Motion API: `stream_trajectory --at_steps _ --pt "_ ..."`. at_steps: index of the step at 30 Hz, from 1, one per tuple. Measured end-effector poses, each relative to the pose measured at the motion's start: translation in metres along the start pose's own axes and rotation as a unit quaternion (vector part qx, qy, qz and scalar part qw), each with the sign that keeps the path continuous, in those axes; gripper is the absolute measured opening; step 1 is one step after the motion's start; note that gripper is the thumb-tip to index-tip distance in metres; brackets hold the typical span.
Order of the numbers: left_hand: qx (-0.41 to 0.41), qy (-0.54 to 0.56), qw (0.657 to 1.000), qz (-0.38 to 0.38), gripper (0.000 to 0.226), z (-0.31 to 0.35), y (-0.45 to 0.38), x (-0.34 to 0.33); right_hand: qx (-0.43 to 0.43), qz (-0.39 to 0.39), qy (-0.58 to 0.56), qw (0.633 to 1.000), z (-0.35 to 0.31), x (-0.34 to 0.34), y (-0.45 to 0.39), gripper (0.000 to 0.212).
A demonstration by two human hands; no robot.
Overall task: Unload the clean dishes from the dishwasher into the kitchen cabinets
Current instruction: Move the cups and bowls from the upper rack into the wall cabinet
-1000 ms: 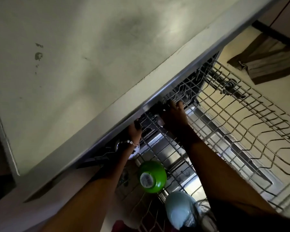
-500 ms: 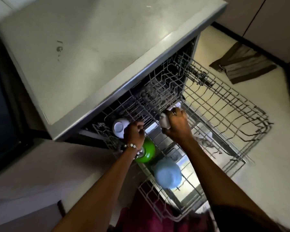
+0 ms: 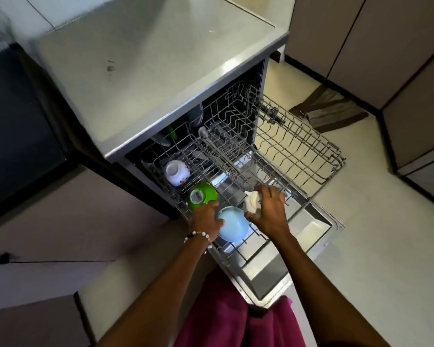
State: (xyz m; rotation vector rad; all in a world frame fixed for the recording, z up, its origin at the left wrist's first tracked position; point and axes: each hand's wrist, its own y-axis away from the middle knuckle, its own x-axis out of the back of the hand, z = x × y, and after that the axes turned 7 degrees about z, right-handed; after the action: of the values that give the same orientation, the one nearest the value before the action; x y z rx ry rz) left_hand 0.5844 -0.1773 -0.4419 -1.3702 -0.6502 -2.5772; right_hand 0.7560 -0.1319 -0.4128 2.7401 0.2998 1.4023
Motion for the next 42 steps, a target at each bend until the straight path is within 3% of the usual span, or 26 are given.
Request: stream_trajectory --at_steps 4,7,13,15,20,28,33,37,42 --pt "-0.021 -0.197 0.975 -0.101 0.088 0.007 0.007 -0.012 -0.030 0.010 0.007 0.999 0.008 -0.009 0.012 0.074" --pt "-0.016 -0.258 0.956 -0.141 0.107 0.011 -0.003 -0.037 -0.061 0.033 -0.015 0.997 0.017 -0.017 0.009 0.073" --pt "0.080 -0.150 0.976 -0.134 0.103 0.007 -0.035 -0.088 -0.085 0.040 -0.013 0.995 0.035 -0.040 -0.008 0.076" --pt "0.082 -0.147 0.975 -0.143 0.113 0.010 -0.039 -0.094 -0.085 0.042 -0.018 0.995 0.040 -0.047 -0.012 0.077" --pt "0.077 -0.112 0.982 -0.130 0.102 0.005 -0.034 -0.091 -0.077 0.056 -0.027 0.995 0.044 -0.047 -0.017 0.074" --pt "0.064 0.034 0.997 -0.027 0.092 0.037 -0.020 -0.019 -0.052 0.084 -0.045 0.994 0.018 -0.003 -0.013 0.076" --pt "0.039 0.092 0.993 0.055 0.094 0.050 0.016 0.060 0.001 0.110 -0.066 0.992 -0.035 0.045 -0.007 0.078" --pt "0.015 0.141 0.981 0.131 0.104 0.043 0.056 0.131 0.093 0.128 -0.084 0.984 -0.092 0.086 0.008 0.069" --pt "-0.003 0.178 0.956 0.234 0.101 0.030 0.100 0.236 0.207 0.130 -0.098 0.965 -0.183 0.125 0.025 0.066"
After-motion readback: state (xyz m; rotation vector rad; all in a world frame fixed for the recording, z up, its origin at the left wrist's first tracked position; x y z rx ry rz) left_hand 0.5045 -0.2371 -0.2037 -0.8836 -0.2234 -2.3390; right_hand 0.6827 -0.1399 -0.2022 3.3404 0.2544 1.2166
